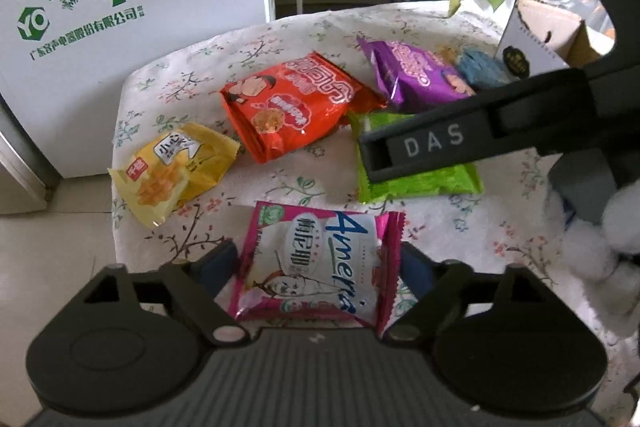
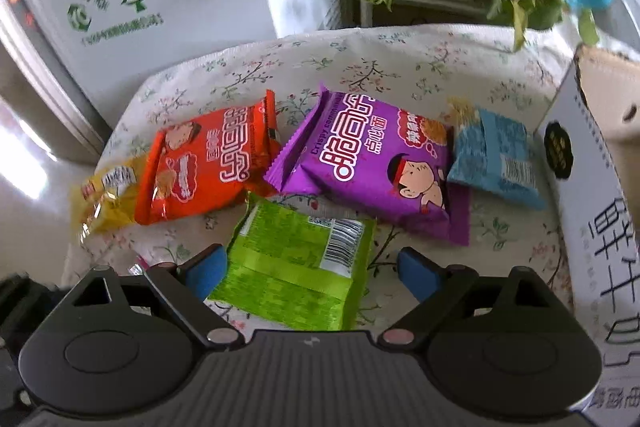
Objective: Organize snacks
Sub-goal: 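Move both tools back over the remaining snack bags on the table, then grasp the pink Amerio bag with the left tool while the right tool grasps the green bag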
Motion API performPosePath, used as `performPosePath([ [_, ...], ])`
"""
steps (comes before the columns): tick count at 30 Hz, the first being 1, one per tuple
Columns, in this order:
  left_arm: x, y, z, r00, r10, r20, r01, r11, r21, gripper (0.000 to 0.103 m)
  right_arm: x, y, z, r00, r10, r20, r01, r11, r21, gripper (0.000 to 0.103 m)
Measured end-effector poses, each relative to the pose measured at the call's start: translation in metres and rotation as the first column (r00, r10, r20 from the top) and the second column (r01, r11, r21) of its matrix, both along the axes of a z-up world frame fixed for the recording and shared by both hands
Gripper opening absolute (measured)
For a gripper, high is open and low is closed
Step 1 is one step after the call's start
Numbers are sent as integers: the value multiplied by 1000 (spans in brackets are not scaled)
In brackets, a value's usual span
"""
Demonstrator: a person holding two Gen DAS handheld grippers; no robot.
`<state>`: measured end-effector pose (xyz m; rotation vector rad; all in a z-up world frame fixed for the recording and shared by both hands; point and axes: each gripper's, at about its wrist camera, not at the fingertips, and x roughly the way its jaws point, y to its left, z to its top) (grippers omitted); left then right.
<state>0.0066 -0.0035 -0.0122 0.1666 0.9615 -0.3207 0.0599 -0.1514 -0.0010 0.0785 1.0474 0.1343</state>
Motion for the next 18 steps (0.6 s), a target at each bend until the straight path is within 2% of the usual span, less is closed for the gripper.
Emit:
performPosePath([
  [4, 2, 0, -4, 1000, 25, 4, -25, 1000, 5, 100, 0, -1, 1, 1000, 27, 9, -27, 1000, -15, 90],
  [5, 3, 0, -5, 1000, 31, 4, -31, 999, 9, 103, -1, 0, 1, 999, 34, 15, -34, 999, -13, 83],
  [6, 3, 1, -5, 999, 34, 3, -34, 999, 3, 103, -1, -1, 2, 999, 45, 22, -45, 999, -5, 77],
  [11, 4, 2, -6, 999, 43, 1, -43, 999, -5, 103, -4, -1, 4, 997, 76, 29, -77, 997, 9, 66],
  [18, 3, 2, -6, 999, 47, 3, -47, 999, -4, 102, -8, -9, 7, 998, 67, 21, -68, 997, 39, 62],
])
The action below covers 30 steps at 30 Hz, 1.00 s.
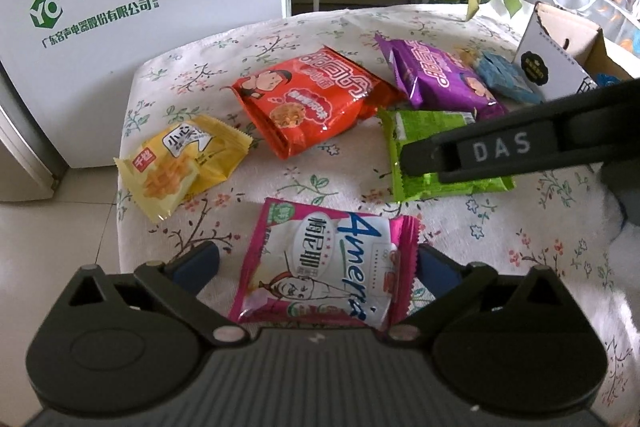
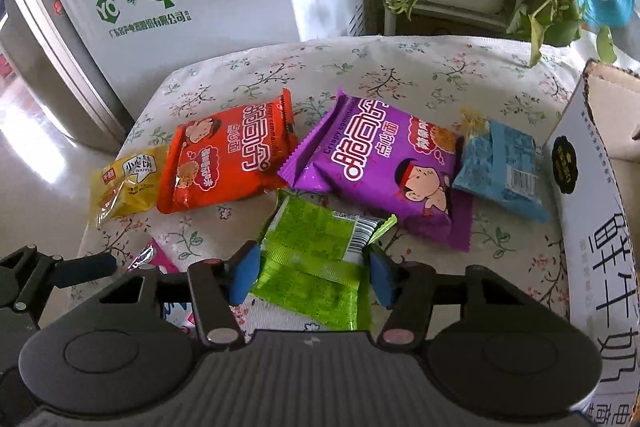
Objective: Organize snacks
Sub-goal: 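Grasp the pink Amerio bag with the left tool while the right tool grasps the green bag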
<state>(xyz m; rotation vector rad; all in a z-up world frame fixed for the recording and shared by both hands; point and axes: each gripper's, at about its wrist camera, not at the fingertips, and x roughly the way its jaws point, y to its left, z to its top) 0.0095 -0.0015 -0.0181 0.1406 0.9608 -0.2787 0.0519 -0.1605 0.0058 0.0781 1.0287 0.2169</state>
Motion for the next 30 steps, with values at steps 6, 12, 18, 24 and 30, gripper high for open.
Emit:
performPosePath([
  [6, -4, -4, 6, 1000, -12, 17, 13, 1000, -20, 77, -1, -7, 3, 1000, -15, -8, 15, 1000, 19, 51],
  [12, -1, 2, 11, 1000, 21, 6, -20, 998, -58, 64, 3, -12, 2, 998, -5, -56, 8, 999, 53, 54],
  [18, 2, 12, 14, 998, 52, -34, -54, 998, -46, 63, 1, -4, 10, 966, 218, -139, -215, 976, 33, 62],
  [24, 4, 20, 16, 993, 93, -71, -97, 994, -54, 63, -2, -8, 15, 969, 246, -14, -246, 969, 7, 74],
  [30, 6, 26, 17, 988, 125, -88, -131, 990, -58, 63, 0, 9, 12, 927, 370, 61, -370, 929, -17, 82],
])
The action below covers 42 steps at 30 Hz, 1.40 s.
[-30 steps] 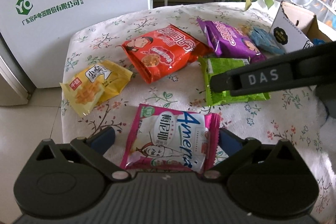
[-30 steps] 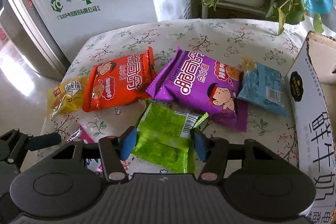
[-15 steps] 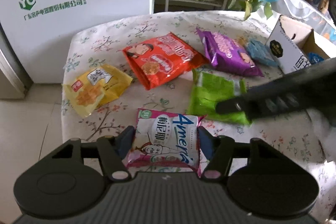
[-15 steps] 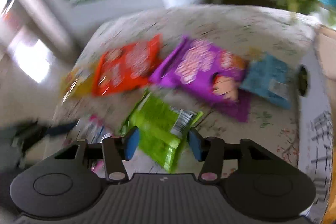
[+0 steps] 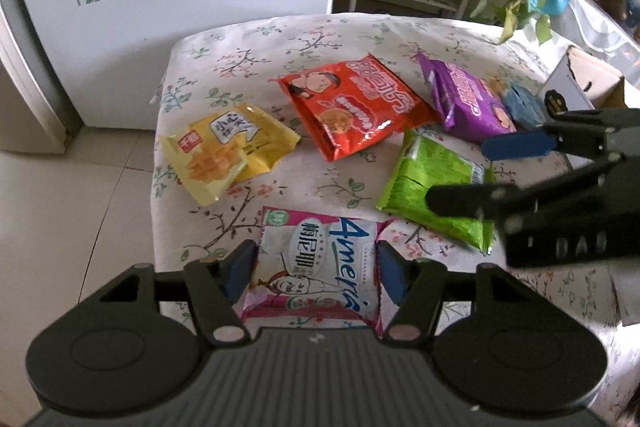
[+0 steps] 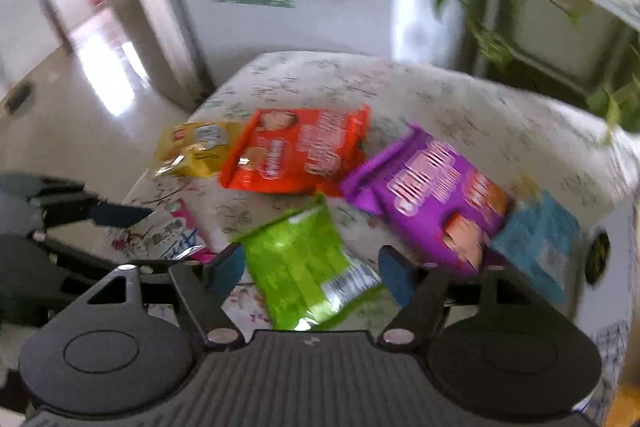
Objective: Organize snacks
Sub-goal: 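Grasp the pink Amerio bag with the left tool while the right tool grasps the green bag, then lift both bags and carry them toward the cardboard box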
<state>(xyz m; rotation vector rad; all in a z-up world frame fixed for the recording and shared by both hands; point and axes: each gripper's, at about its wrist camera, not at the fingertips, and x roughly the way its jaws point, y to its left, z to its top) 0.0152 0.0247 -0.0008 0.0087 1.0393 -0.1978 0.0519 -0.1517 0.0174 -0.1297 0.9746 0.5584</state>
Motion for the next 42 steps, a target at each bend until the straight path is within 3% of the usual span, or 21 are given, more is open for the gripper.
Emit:
performPosePath([
  [3, 2, 6, 0, 1000, 19, -4, -19, 1000, 3, 63, 0, 5, -3, 999, 44, 16, -44, 999, 3, 88],
  [10, 6, 10, 5, 999, 40, 16, -40, 999, 16, 63, 0, 11, -16, 997, 82, 5, -82, 996, -38, 87],
  [13, 7, 11, 7, 999, 43, 19, -43, 999, 0, 63, -10, 18, -20, 994, 103, 38, -99, 989, -108, 78],
  [18, 9, 7, 12, 998, 46, 36, -46, 999, 3, 63, -19, 22, -15, 995, 89, 45, -83, 989, -120, 58],
  [26, 9, -1, 25, 995, 59, 76, -59, 998, -9, 63, -25, 19, -7, 999, -42, 18, 44, 993, -112, 58],
  [34, 9, -8, 44, 989, 73, 130, -68, 997, -44, 63, -29, -4, 29, 983, -177, 38, 180, 981, -78, 58],
  [42, 5, -24, 53, 984, 61, 170, -56, 998, -38, 63, -45, -26, 54, 969, -233, 88, 239, 968, -71, 58],
])
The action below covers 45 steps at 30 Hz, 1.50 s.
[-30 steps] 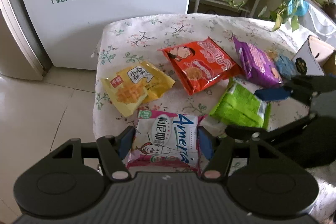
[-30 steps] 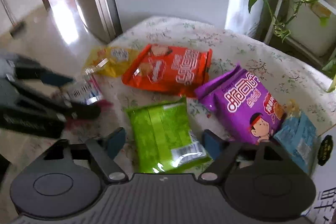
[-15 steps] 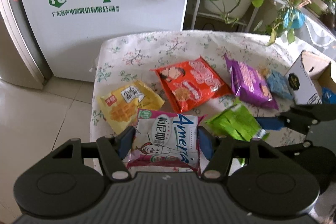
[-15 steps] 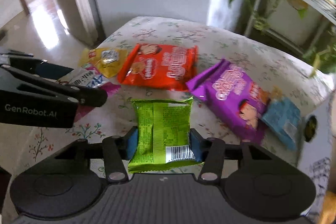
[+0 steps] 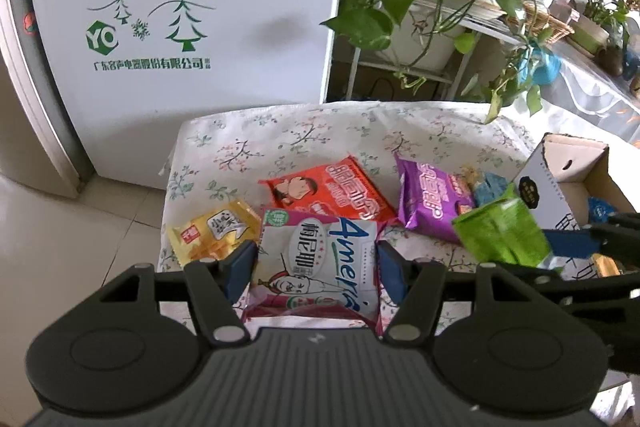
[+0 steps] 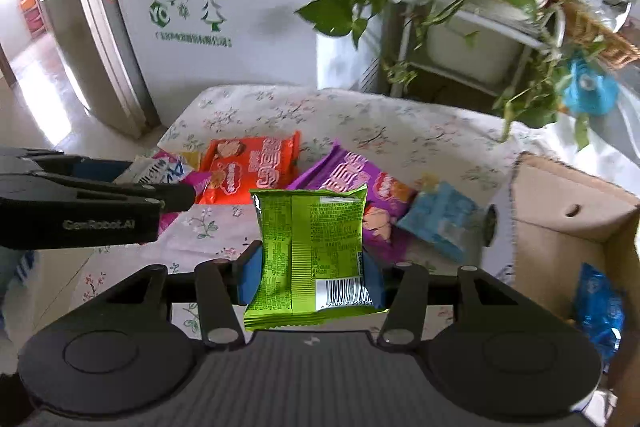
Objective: Organize snacks
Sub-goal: 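Lift both bags and carry them toward the cardboard box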
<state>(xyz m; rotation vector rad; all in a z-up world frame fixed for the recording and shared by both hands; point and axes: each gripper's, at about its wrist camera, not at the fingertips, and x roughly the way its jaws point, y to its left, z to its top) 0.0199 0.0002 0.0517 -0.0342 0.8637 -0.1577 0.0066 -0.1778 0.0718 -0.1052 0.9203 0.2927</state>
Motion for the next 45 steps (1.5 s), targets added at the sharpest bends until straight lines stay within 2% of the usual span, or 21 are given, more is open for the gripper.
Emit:
performPosePath([
  [10, 0, -20, 5, 1000, 6, 28, -6, 1000, 19, 64, 1, -20, 19, 994, -93, 58, 90, 994, 56, 58],
  [19, 1, -39, 13, 998, 17, 54, -19, 1000, 22, 63, 3, -38, 22, 981, -174, 81, 169, 983, 66, 58],
  [28, 3, -62, 22, 997, 11, 75, -10, 1000, -4, 64, 3, -56, 29, 970, -224, 97, 216, 972, 90, 58],
  [37, 2, -97, 30, 994, -42, 101, 47, 998, -47, 64, -1, -86, 40, 949, -296, 112, 279, 950, 142, 58],
  [45, -1, -135, 36, 984, -129, 126, 141, 986, -90, 64, -6, -118, 48, 919, -377, 116, 353, 917, 185, 58],
])
